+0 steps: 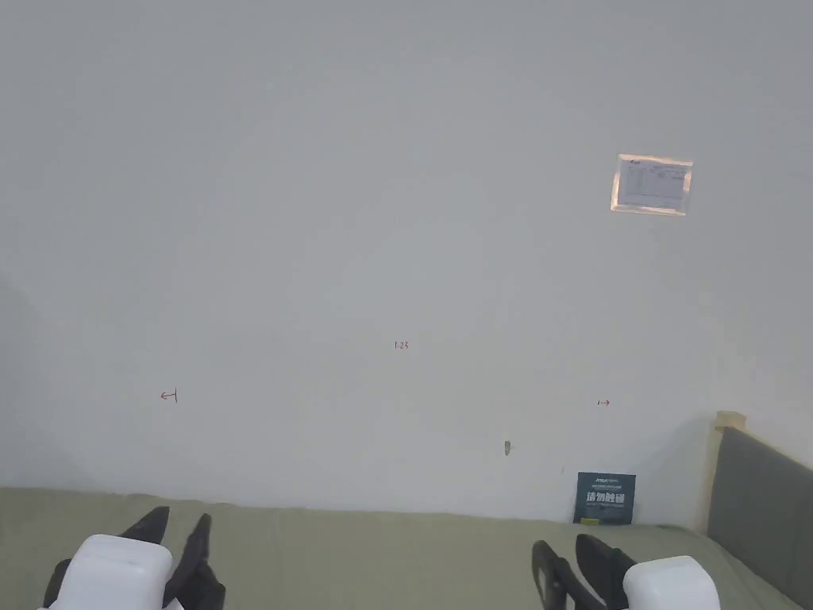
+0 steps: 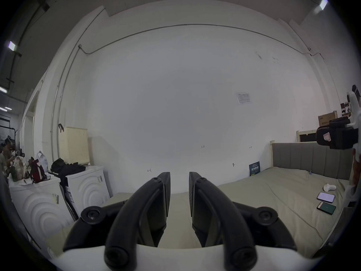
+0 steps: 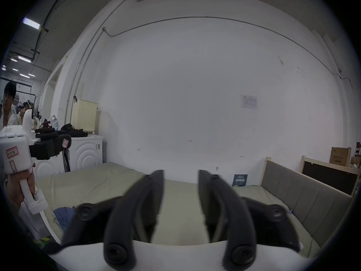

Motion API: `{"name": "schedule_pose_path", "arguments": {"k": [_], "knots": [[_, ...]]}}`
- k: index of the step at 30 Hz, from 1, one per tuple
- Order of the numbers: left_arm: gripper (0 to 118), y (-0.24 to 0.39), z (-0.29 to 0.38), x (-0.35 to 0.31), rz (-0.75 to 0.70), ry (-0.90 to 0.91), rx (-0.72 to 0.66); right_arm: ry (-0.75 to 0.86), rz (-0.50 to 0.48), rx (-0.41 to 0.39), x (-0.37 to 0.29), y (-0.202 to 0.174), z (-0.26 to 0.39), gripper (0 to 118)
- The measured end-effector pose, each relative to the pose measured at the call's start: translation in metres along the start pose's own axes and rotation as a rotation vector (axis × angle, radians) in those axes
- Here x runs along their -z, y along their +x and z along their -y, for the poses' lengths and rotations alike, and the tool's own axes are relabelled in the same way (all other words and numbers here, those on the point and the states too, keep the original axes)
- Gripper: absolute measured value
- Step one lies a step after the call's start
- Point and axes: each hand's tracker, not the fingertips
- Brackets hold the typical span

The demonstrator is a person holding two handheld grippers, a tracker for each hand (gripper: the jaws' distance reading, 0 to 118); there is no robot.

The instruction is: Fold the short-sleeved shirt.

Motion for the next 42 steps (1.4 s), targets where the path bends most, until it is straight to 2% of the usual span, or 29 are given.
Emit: {"name": "schedule_pose_path", "arguments": {"k": [3, 4, 5, 7, 8, 9, 10, 12, 14, 17, 20, 22, 23, 25, 31, 42], "knots": [[83, -0.001, 0.001, 0.001, 0.019, -0.015, -0.007, -0.011, -0.015, -0.001, 0.003, -0.001, 0.003, 93], [92, 0.0, 0.002, 0.001, 0.015, -0.015, -0.007, -0.013, -0.015, 0.0, 0.004, -0.002, 0.004, 102], [98, 0.001, 0.002, 0.0, 0.015, -0.011, -0.003, -0.01, -0.013, -0.003, 0.003, -0.002, 0.004, 108], [117, 0.002, 0.003, 0.002, 0.011, -0.008, 0.006, 0.002, -0.007, -0.016, 0.003, -0.003, 0.006, 118], [118, 0.003, 0.003, 0.004, 0.009, -0.012, 0.009, 0.004, -0.004, -0.023, 0.003, -0.004, 0.006, 118], [118, 0.004, 0.0, 0.002, 0.002, 0.075, 0.022, 0.014, 0.007, -0.034, 0.002, -0.005, 0.006, 118], [118, 0.005, 0.004, 0.002, 0.008, 0.012, 0.01, 0.008, 0.021, -0.029, 0.003, -0.007, 0.005, 118], [118, 0.005, 0.003, 0.001, 0.009, 0.013, 0.007, 0.002, 0.043, -0.017, 0.004, -0.006, 0.005, 118], [118, 0.007, 0.003, 0.001, 0.013, 0.01, 0.006, -0.005, 0.021, 0.046, 0.006, -0.002, 0.004, 118], [118, 0.006, 0.002, 0.003, 0.006, 0.007, 0.008, -0.034, -0.068, 0.131, 0.009, 0.006, 0.003, 118], [118, 0.005, 0.004, 0.005, 0.008, -0.004, 0.014, -0.043, 0.019, 0.164, 0.01, 0.002, 0.002, 118], [118, 0.005, 0.006, 0.005, -0.001, -0.009, 0.013, -0.076, 0.105, 0.14, 0.012, -0.003, 0.0, 118], [118, 0.005, 0.007, 0.005, 0.0, -0.012, 0.012, -0.079, 0.11, 0.135, 0.014, -0.003, 0.001, 118], [118, 0.005, 0.006, 0.006, 0.0, -0.016, 0.007, -0.076, 0.084, 0.145, 0.014, -0.001, 0.002, 118], [118, 0.003, 0.008, 0.009, 0.006, -0.032, 0.014, -0.119, -0.02, 0.266, 0.01, 0.003, -0.002, 118], [118, 0.0, 0.013, 0.012, -0.01, -0.047, -0.005, -0.129, -0.014, 0.287, 0.006, 0.0, -0.01, 118]]}}
